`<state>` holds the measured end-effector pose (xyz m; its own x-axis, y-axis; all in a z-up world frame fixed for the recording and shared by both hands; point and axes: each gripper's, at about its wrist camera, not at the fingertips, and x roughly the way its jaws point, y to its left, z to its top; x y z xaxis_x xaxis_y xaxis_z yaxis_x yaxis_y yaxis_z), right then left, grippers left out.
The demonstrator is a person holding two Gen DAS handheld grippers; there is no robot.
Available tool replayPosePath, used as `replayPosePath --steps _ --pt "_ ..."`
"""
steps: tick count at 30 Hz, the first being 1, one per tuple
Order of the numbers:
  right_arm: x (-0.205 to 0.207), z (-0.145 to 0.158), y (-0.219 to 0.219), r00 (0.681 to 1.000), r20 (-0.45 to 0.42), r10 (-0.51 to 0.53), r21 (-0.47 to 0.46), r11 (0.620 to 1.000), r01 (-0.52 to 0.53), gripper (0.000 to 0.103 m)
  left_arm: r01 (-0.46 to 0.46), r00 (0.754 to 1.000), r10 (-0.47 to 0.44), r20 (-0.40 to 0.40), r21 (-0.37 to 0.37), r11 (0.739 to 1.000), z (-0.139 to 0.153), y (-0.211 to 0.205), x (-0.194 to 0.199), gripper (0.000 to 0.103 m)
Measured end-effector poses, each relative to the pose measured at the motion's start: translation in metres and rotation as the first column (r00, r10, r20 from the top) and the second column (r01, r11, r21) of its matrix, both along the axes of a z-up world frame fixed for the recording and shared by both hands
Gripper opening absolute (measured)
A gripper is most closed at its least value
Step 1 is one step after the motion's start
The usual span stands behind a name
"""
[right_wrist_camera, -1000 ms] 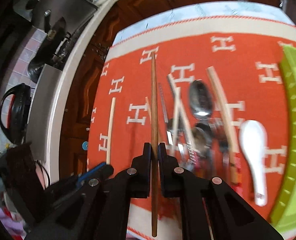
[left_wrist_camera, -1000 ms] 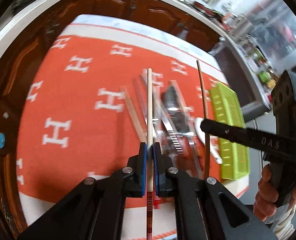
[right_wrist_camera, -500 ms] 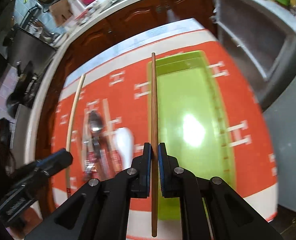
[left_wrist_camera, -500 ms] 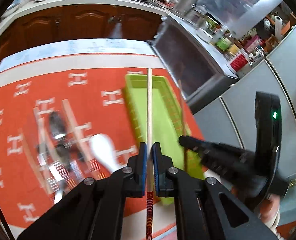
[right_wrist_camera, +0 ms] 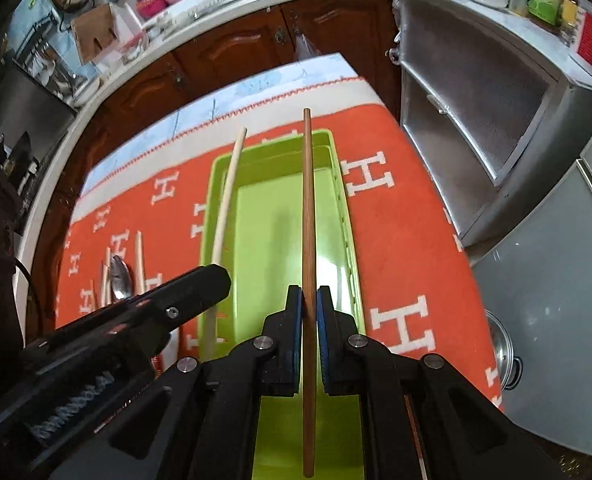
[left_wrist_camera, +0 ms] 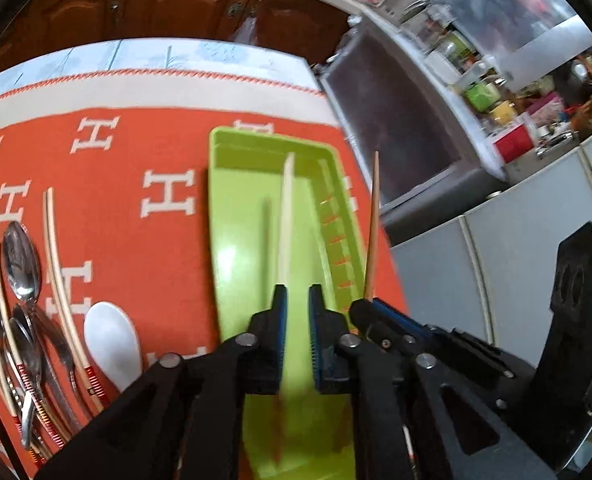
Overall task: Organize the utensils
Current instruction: 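Carry both chopsticks into the green tray and open both tools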
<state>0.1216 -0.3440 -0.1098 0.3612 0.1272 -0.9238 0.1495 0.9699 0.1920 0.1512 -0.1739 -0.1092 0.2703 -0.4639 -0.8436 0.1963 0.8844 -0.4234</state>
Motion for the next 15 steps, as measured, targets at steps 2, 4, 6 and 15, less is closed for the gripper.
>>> replayPosePath --steps 2,4,6,15 --pt "0.01 -0.013 0.005 0.999 -0.031 0.009 0.01 1.0 -0.009 0.01 -0.002 1.0 0.002 0.003 0.039 0.999 -0.003 0.0 -0.001 0.024" --pt "0.013 -0.02 0.005 0.999 -0.042 -0.009 0.012 1.0 0.009 0.015 -0.005 1.0 0.005 -0.002 0.054 0.999 -0.005 0.004 -0.003 0.035" --pt "0.012 -0.022 0.002 0.999 -0.028 -0.025 0.017 1.0 0.026 0.019 -0.007 1.0 0.007 -0.006 0.058 0.998 -0.005 0.009 -0.006 0.039" --pt "0.008 -0.03 -0.01 0.998 -0.02 -0.053 0.004 0.999 0.053 0.033 -0.006 1.0 0.005 0.008 0.134 0.991 0.007 0.031 -0.017 0.051"
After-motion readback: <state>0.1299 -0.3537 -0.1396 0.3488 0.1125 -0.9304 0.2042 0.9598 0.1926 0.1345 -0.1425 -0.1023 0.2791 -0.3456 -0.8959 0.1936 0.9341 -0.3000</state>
